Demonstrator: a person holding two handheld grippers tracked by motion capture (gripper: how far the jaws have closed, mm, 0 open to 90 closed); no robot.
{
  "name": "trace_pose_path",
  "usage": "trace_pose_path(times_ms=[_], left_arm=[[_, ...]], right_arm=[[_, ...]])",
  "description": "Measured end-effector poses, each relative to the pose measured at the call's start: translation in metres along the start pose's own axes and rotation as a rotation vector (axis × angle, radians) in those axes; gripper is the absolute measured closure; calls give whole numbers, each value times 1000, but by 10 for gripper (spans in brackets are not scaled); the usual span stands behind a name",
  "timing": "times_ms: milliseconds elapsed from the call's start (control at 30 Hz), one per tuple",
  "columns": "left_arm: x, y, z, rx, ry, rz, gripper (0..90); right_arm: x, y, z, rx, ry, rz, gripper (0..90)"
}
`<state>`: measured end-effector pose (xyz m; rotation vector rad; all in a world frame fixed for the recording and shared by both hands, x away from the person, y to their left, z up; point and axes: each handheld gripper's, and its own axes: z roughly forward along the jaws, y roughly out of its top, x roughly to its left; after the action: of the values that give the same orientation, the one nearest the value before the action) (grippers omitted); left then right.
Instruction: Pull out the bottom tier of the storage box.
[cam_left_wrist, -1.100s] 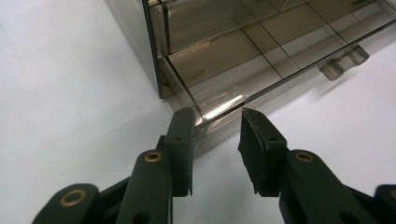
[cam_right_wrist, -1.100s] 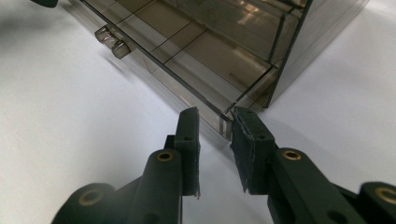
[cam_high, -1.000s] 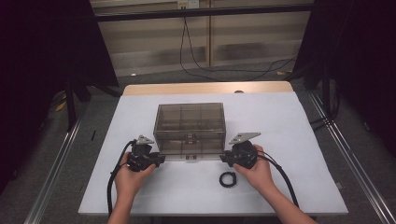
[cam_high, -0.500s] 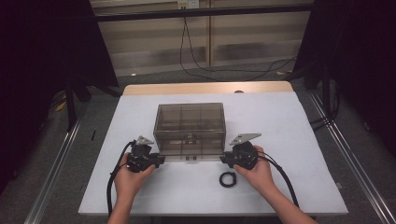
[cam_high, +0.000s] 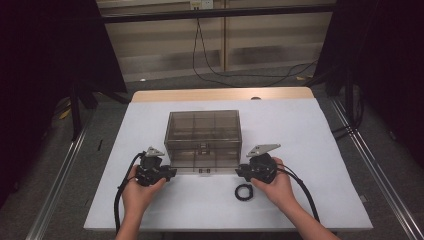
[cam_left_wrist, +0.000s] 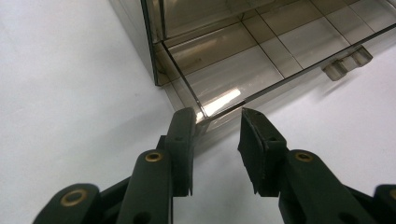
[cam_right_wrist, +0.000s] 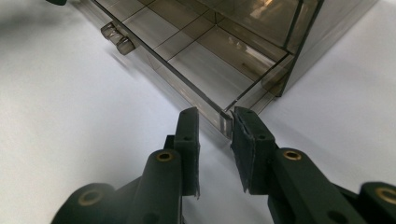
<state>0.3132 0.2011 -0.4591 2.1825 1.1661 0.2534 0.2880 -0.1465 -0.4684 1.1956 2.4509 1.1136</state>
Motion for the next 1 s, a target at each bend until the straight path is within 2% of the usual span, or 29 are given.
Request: trace_pose_path(times_ms=[567, 1000], left_arm=[[0, -4, -2, 3, -8, -2, 668], [-1, -6, -4, 2, -11, -3, 680]], right_arm=[[3, -2, -3, 9, 11, 9, 719], [4, -3, -4, 8, 18, -11, 720]])
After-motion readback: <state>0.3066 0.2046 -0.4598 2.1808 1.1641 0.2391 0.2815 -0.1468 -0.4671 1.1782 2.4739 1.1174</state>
